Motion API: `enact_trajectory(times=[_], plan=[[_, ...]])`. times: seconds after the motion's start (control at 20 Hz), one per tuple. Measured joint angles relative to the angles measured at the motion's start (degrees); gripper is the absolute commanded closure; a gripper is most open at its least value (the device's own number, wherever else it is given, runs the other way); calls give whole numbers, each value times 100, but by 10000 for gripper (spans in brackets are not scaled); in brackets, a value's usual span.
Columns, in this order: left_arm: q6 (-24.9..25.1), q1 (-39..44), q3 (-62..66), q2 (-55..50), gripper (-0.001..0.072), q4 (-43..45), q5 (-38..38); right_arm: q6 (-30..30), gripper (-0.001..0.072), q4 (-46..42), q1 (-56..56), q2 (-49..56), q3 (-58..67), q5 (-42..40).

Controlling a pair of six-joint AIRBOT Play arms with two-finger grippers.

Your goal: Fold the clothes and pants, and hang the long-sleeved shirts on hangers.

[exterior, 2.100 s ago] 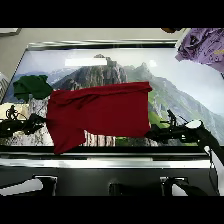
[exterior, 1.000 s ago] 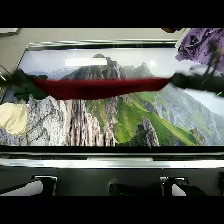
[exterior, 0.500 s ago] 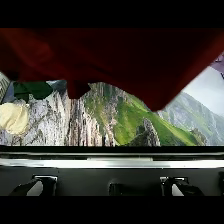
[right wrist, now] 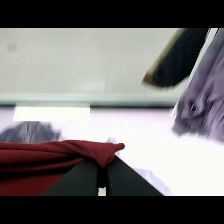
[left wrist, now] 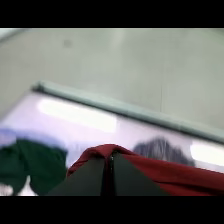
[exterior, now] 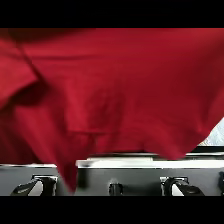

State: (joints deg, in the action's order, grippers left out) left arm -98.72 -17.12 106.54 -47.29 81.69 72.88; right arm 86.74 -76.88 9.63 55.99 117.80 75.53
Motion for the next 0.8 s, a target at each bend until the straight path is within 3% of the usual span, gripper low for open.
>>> enact_trajectory(times=[0.3, 0.6, 0.8], plan=[[879, 295, -1113, -1849, 694, -793, 52, 76, 683, 111, -24, 2074, -269, 1062], [1381, 802, -1381, -4280, 693, -944, -955, 105, 683, -236, -334, 4214, -560, 431], [1545, 887, -1408, -5191, 693, -979, -1434, 199, 683, -610, -601, 5134, -592, 9]])
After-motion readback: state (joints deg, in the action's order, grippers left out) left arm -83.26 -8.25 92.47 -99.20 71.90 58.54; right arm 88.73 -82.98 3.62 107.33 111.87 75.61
